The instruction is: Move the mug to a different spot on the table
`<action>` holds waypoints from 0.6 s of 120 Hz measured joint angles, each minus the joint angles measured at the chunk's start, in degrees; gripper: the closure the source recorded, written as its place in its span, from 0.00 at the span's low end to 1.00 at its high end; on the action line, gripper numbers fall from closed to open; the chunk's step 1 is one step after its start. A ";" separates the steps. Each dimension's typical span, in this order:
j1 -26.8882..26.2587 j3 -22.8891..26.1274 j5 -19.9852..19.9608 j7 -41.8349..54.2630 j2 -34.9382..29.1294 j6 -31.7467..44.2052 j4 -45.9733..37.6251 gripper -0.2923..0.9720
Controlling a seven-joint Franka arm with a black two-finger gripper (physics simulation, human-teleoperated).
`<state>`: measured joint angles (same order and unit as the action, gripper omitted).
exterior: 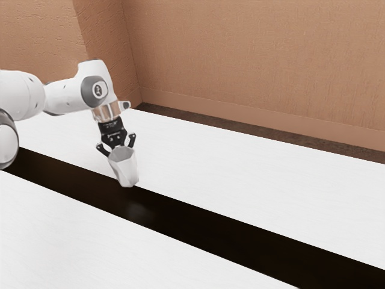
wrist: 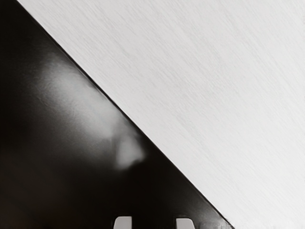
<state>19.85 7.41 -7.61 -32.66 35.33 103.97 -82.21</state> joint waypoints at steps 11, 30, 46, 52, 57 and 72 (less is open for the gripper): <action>-0.45 1.00 -0.22 -0.08 0.12 0.34 -0.85 0.81; -1.75 1.65 -0.30 -0.17 1.01 1.11 -1.20 0.81; -2.37 2.07 -0.34 -0.21 2.14 2.18 -2.22 0.81; -2.44 2.14 -0.39 -0.22 2.59 2.62 -2.70 0.81; -2.57 2.18 -0.40 -0.23 3.00 2.98 -2.89 0.81; -3.06 2.26 -0.61 -0.20 3.98 3.93 -3.04 0.71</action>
<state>16.78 9.67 -8.22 -32.86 39.31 107.91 -85.25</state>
